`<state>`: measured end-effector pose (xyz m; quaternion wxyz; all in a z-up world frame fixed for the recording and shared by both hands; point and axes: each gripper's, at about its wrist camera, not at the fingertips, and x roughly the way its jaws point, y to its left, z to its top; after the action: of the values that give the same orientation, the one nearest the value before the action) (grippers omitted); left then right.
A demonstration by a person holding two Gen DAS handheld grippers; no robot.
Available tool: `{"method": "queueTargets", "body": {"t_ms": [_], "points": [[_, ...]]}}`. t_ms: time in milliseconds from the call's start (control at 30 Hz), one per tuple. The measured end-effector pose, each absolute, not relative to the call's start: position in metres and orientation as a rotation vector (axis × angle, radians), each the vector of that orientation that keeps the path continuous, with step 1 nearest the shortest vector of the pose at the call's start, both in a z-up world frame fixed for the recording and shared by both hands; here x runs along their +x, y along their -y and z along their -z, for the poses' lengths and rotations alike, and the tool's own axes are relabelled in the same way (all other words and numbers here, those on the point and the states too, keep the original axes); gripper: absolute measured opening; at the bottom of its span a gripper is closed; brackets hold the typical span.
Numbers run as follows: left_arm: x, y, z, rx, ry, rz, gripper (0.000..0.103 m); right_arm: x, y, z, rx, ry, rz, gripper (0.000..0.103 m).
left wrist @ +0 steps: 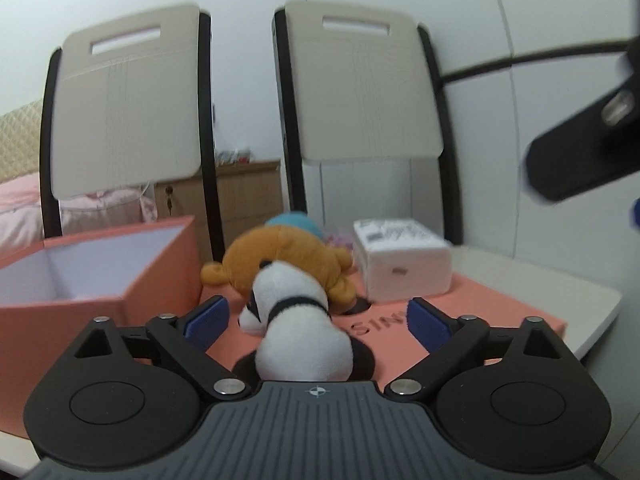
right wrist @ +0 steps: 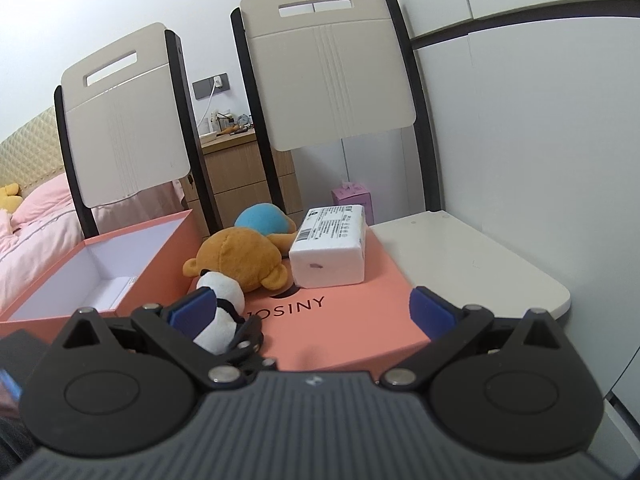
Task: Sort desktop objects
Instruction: 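Lower the left gripper onto the panda plush and close it, then carry the panda plush with the left gripper into the pink box and release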
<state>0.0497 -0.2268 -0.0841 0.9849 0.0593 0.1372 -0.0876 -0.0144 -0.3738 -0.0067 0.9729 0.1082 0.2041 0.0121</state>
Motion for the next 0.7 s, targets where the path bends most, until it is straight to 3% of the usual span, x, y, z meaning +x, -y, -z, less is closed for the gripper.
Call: {"method": "queueTargets", "body": {"t_ms": [100,133,167,267,700], "points": [[0.061,0.223,0.089,0.095,-0.338,0.190,0.082,-0.012,0.372,0.008,0.207,-0.426,-0.024,0.103],[0.061,0.222,0.090,0.103,-0.333,0.184,0.078,-0.012,0.370,0.009,0.201,-0.431,-0.025,0.103],[0.061,0.222,0.090,0.116,-0.330,0.177,0.067,-0.011,0.369,0.009,0.195,-0.435,-0.027,0.103],[0.062,0.216,0.087,0.102,-0.339,0.195,0.059,-0.011,0.365,0.010,0.186,-0.438,-0.031,0.103],[0.034,0.169,0.032,-0.015,-0.255,0.234,0.056,-0.017,0.371,0.001,0.290,-0.340,0.060,0.103]]}}
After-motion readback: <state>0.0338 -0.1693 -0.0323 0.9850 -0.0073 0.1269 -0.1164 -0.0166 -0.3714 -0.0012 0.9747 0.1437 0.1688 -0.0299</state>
